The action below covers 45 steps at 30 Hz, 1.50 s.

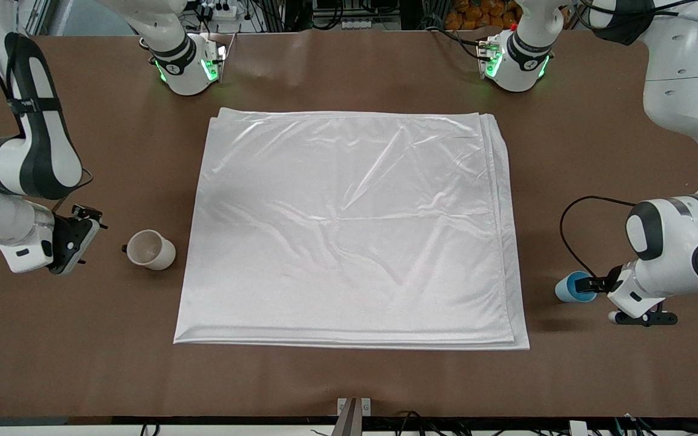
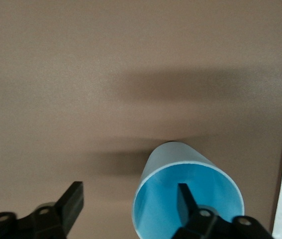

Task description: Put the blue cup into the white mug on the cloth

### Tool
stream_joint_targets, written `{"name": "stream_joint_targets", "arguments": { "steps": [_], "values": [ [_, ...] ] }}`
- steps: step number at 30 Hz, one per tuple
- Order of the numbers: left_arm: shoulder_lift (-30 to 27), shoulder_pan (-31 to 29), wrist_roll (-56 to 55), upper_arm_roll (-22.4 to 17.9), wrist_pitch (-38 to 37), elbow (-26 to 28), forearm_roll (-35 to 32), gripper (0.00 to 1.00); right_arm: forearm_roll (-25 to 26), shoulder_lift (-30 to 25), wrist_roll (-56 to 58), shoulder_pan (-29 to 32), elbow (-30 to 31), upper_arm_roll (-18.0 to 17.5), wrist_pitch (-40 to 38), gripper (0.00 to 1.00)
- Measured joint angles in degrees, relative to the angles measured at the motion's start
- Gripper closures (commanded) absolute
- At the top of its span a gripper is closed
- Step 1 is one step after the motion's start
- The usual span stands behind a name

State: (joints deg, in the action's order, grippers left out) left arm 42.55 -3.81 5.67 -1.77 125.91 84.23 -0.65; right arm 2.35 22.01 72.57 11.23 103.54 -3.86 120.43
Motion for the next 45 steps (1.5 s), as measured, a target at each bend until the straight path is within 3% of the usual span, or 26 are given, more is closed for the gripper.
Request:
{"name": "stream_joint_targets", "arguments": {
  "steps": [18, 22, 31, 38, 41, 45],
  "values": [
    [-0.4, 0.1, 0.0, 0.2, 0.0, -0.6, 0.0, 1.0, 0.0, 5.0, 14.9, 0.0, 0.8, -0.1, 6.4, 0.0],
    [-0.4, 0.0, 0.0, 0.2, 0.0, -1.0, 0.0, 1.0, 0.0, 5.1, 16.3, 0.0, 2.8, -0.1, 9.3, 0.07],
    [-1.6, -0.1, 0.0, 0.0, -1.1, -1.7, 0.0, 1.0, 0.0, 5.2, 17.7, 0.0, 8.2, -0.1, 16.9, 0.33],
    [-3.7, -0.1, 0.0, 0.1, -4.2, -1.7, 0.0, 1.0, 0.0, 5.2, 18.3, 0.0, 9.1, -0.2, 18.6, 0.75],
    [-4.5, 0.0, 0.0, 0.1, -5.7, -1.7, 0.0, 1.0, 0.0, 5.2, 18.8, 0.0, 9.2, -0.2, 18.8, 1.0],
    [-5.5, 0.2, -0.4, 0.3, -7.6, -1.7, 0.0, 1.0, 0.0, 5.2, 22.0, 0.0, 9.2, -0.3, 19.3, 1.0]
  ]
}}
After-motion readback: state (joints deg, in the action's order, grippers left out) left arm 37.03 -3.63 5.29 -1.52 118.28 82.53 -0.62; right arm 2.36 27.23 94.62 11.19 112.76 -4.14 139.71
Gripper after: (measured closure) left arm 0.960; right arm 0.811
